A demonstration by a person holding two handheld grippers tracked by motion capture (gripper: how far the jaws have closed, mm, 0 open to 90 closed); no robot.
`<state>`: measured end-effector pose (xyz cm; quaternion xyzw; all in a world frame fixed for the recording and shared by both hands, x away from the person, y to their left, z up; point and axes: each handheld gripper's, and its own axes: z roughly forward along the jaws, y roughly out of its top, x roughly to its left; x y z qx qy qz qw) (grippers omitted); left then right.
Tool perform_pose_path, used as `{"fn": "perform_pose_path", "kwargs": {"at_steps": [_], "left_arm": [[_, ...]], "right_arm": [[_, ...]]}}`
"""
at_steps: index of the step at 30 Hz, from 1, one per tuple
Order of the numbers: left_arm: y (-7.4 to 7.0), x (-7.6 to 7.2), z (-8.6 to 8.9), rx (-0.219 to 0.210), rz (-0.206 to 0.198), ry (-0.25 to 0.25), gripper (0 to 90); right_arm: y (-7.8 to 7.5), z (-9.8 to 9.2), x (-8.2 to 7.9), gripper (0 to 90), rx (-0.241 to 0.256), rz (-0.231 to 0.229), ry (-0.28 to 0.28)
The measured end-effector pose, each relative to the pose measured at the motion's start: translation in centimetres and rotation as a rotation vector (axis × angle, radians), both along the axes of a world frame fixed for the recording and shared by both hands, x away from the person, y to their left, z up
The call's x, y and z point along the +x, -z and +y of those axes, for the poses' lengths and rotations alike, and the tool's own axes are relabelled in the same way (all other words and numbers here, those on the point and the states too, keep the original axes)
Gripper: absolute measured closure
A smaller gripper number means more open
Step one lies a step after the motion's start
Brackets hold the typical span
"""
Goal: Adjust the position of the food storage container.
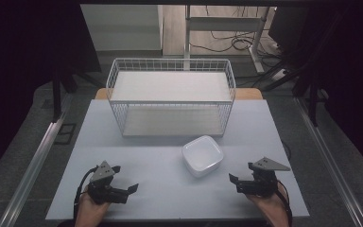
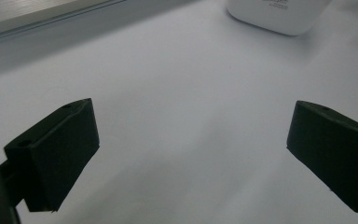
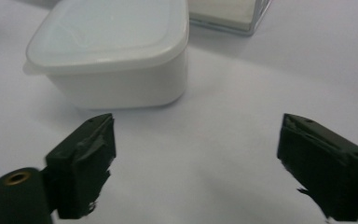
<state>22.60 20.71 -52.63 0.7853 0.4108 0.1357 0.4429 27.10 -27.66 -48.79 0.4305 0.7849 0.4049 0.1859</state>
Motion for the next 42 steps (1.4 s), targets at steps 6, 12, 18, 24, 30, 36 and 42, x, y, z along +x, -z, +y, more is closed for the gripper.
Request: {"fn": "perform_pose_path", "kwargs": {"at_steps": [6,12,18,24,30,36,42], "left_arm": [[0.0,0.1,-0.2,0.012,-0.003,0.006,1.9],[-0.1,0.1,0.1,-0.013,-0.01,-0.006,1.9],[0.0,0.2,0.0,-0.005,-0.005,-0.01,1.9],[0.0,0.2,0.2,-0.015,-0.007,-0.023,2.1],[0.1,0.2,0.1,-0.004,-0.004,-0.021,2.1],[0.2,0.3,0.1,0.003,-0.003,-0.022,2.1],[0.2,0.3,0.2,0.001,0.001,-0.024,2.2]], "right_arm": [[-0.8,-0.1,0.9,27.7,0.016,-0.01,0.003],[-1.4,-0.3,1.6,38.9,0.017,0.008,0.007],[-1.6,-0.2,2.9,48.4,0.024,0.035,0.017],[-2.3,0.8,4.6,74.7,-0.034,0.014,-0.018],[-2.2,2.3,6.4,88.8,-0.056,0.02,-0.05],[-1.4,4.3,9.5,89.0,-0.056,0.051,-0.051],[-0.5,5.3,10.8,88.9,-0.057,0.07,-0.094]]}}
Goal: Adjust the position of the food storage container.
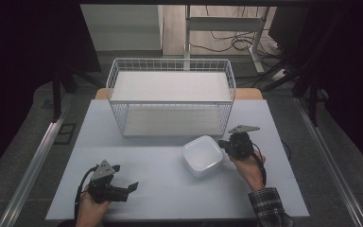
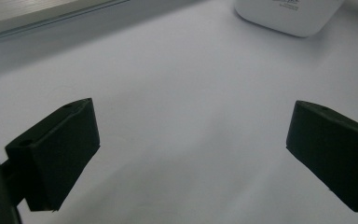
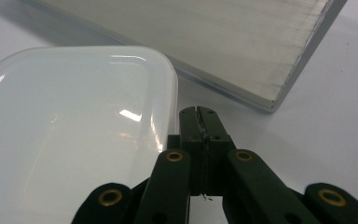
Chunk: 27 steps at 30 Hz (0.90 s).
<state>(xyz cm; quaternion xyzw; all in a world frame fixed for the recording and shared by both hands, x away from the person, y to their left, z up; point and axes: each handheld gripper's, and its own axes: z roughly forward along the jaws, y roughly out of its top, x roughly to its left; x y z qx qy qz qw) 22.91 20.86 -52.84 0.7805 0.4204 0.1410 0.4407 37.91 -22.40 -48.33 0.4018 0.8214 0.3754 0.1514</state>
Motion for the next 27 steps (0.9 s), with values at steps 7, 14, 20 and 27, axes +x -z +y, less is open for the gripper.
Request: {"fn": "perform_pose_path", "kwargs": {"at_steps": [7,14,20,27], "left_arm": [[0.0,0.0,-0.1,-0.003,0.024,-0.002,3.2],[-0.2,0.3,-0.4,-0.04,0.063,0.015,5.0],[-0.7,1.8,-2.6,-0.019,0.079,0.016,26.6],[-0.9,4.5,-5.5,-0.006,0.099,0.04,66.5]], "right_arm": [[-0.2,0.0,-1.0,88.9,0.009,0.015,-0.023],[0.0,0.5,-2.0,88.9,0.029,0.036,-0.038],[0.1,1.4,-2.8,88.9,0.025,0.043,-0.063],[0.2,2.8,-4.2,88.8,0.032,0.066,-0.102]]}}
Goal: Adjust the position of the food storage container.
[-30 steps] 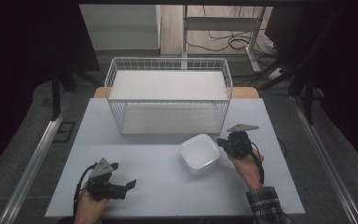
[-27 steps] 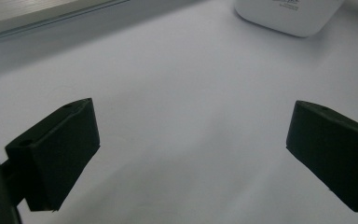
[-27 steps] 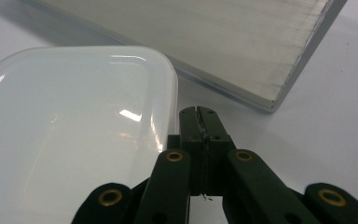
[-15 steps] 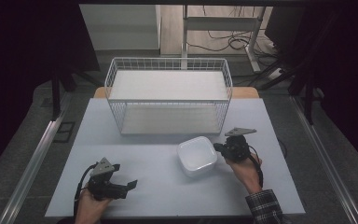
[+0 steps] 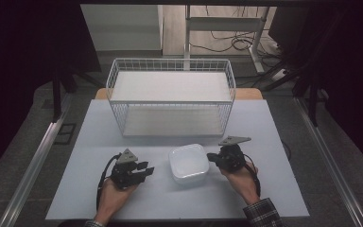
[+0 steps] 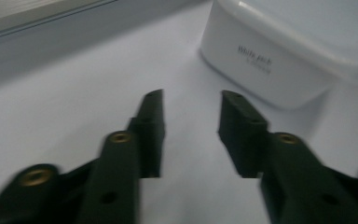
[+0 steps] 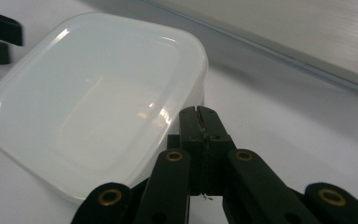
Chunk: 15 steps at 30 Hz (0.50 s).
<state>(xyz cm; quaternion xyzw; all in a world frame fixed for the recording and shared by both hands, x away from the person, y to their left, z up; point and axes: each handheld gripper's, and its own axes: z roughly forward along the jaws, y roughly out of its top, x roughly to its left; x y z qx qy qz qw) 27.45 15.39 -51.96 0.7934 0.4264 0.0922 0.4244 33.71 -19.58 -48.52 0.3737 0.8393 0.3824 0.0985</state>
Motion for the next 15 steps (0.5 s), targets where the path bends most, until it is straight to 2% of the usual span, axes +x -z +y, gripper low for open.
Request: {"fn": "perform_pose_path", "kwargs": {"at_steps": [2,6,11,12,15], "left_arm": [[0.0,0.6,-0.3,-0.022,0.011,0.026,74.9],[0.1,1.4,-1.0,-0.028,0.029,0.047,87.6],[0.2,1.4,-1.2,-0.023,0.04,0.063,89.9],[0.2,1.3,-1.3,-0.001,0.036,0.053,89.9],[0.2,1.1,-1.2,-0.001,0.043,0.052,90.0]], "right_arm": [[0.1,0.4,-0.3,88.8,0.003,0.001,-0.016],[0.1,1.4,-0.9,88.8,0.011,0.013,-0.042],[0.3,2.6,-1.7,88.9,0.015,0.023,-0.085],[0.3,2.8,-1.9,88.8,0.009,0.016,-0.083],[0.2,3.0,-2.2,88.9,0.005,0.018,-0.08]]}}
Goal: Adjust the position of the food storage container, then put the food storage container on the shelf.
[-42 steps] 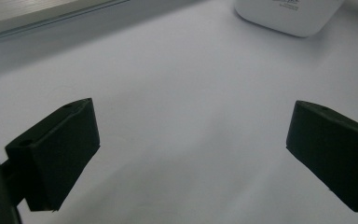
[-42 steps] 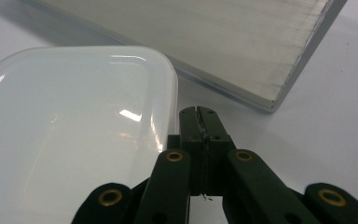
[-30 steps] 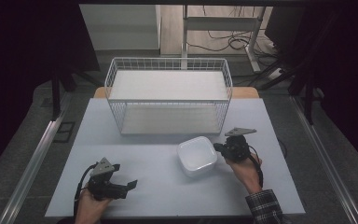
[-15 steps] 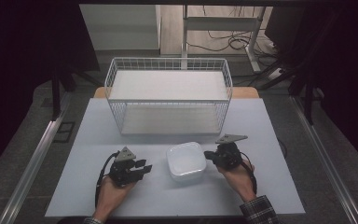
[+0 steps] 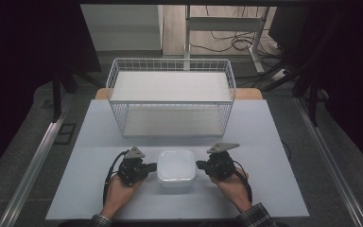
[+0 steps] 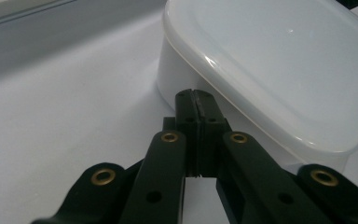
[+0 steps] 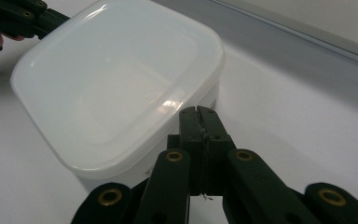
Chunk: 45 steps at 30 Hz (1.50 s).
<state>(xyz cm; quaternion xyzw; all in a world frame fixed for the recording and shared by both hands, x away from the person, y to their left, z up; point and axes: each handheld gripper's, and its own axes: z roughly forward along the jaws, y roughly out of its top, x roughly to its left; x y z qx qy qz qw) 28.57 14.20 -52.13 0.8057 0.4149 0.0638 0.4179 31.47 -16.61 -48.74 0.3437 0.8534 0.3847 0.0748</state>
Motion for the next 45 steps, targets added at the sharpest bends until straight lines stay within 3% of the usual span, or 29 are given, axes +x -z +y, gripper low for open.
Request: {"fn": "perform_pose_path", "kwargs": {"at_steps": [13,18,21,24,27,28,29,30,31,33,34,39,45], "left_arm": [[-0.1,-1.9,-1.3,0.008,0.021,0.036,90.0],[-0.2,-2.1,-0.9,0.001,0.019,0.037,89.6],[-0.2,-2.4,-0.2,0.046,-0.013,0.004,73.4],[-0.3,-2.7,0.9,0.03,-0.011,-0.014,55.2],[-0.5,-3.0,1.5,0.011,-0.013,-0.001,37.9],[-0.5,-3.0,1.5,0.011,-0.013,-0.001,33.1],[-0.4,-3.2,1.8,0.005,-0.026,0.016,26.9],[-0.4,-3.2,1.8,0.005,-0.026,0.016,24.3],[-0.2,-3.4,2.1,-0.002,-0.033,0.03,20.8],[-0.2,-3.4,2.1,-0.009,-0.031,0.034,15.3],[-0.1,-3.3,2.2,-0.006,-0.022,0.042,11.8],[0.0,-3.3,2.2,-0.01,-0.03,0.048,5.4],[0.4,-3.1,2.6,-0.043,-0.048,0.053,2.3]], "right_arm": [[-0.1,-1.3,-1.7,88.9,0.005,0.013,0.02],[-0.1,-1.4,-1.7,88.1,0.007,0.021,0.004],[-0.6,-1.9,-1.7,82.8,-0.022,-0.037,0.002],[-1.0,-2.8,-1.8,72.3,0.002,-0.061,0.006],[-0.8,-3.5,-2.0,55.0,0.009,-0.078,0.01],[-0.8,-3.5,-2.0,55.0,0.009,-0.078,0.01],[-0.6,-3.8,-2.0,36.6,0.022,-0.072,-0.015],[-0.6,-3.8,-2.0,36.6,0.022,-0.072,-0.015],[-0.3,-4.2,-2.1,24.5,0.001,-0.097,-0.034],[-0.2,-4.4,-2.1,21.2,-0.013,-0.107,-0.036],[0.1,-4.9,-2.1,12.3,-0.006,-0.105,-0.02],[0.5,-5.3,-1.9,4.5,0.008,-0.082,-0.003],[0.4,-5.0,-2.0,2.8,0.015,-0.088,-0.02]]}}
